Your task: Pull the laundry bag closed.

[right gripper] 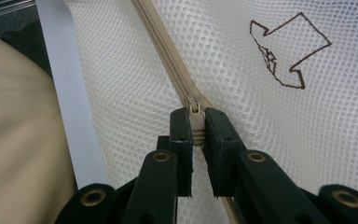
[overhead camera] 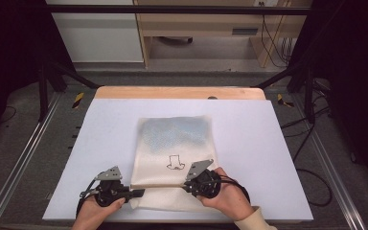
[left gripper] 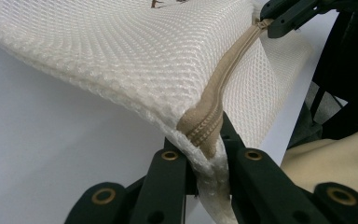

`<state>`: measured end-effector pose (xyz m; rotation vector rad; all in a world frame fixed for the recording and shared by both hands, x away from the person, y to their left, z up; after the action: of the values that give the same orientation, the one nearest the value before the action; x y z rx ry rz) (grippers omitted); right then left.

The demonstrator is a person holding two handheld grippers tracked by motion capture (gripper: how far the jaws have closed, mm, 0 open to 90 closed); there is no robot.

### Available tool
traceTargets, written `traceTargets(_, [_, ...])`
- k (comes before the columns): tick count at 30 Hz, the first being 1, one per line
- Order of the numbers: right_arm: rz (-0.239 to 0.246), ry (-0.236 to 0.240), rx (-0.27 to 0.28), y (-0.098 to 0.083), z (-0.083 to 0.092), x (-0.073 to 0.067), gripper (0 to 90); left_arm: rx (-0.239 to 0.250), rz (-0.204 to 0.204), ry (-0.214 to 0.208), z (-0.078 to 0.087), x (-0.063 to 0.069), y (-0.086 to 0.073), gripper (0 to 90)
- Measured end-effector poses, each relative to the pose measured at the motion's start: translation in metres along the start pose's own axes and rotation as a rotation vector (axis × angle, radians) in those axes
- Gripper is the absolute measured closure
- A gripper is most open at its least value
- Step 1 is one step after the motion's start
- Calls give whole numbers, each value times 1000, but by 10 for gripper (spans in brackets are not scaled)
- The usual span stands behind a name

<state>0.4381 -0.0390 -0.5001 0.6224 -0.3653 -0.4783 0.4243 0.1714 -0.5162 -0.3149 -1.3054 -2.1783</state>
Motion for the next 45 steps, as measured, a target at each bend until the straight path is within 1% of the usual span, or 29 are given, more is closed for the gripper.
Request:
traceTargets(7, [-19, -3, 5, -5, 3, 3, 821, 2, 1, 3, 1, -1, 0, 845])
traceTargets(20, [-54, -17, 0, -20, 11, 10, 821, 3, 4, 6, 1, -1, 0, 845])
traceTargets(28, [-62, -24, -3, -26, 14, 12, 821, 2, 3, 7, 1, -1, 0, 845])
traceTargets(29, [-71, -23, -1, -28, 15, 12, 821, 2, 3, 7, 1, -1, 0, 845])
traceTargets(39, [-84, -31, -10, -35, 17, 16, 822, -1, 3, 7, 2, -2, 0, 845])
traceTargets(45, [-86, -32, -11, -38, 17, 17, 821, -3, 4, 11, 2, -2, 0, 845])
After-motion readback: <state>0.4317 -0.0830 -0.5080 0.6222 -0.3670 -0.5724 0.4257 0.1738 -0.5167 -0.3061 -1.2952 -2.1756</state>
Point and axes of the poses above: each handheld gripper's, and its own axes: z roughly backward along the jaws, y roughly out of its top, x roughly to its right, the point moved 8 cm from there along -z, roughly forward along the jaws, and after that the axes turned 13 degrees about -y, right-handed, at the moved point
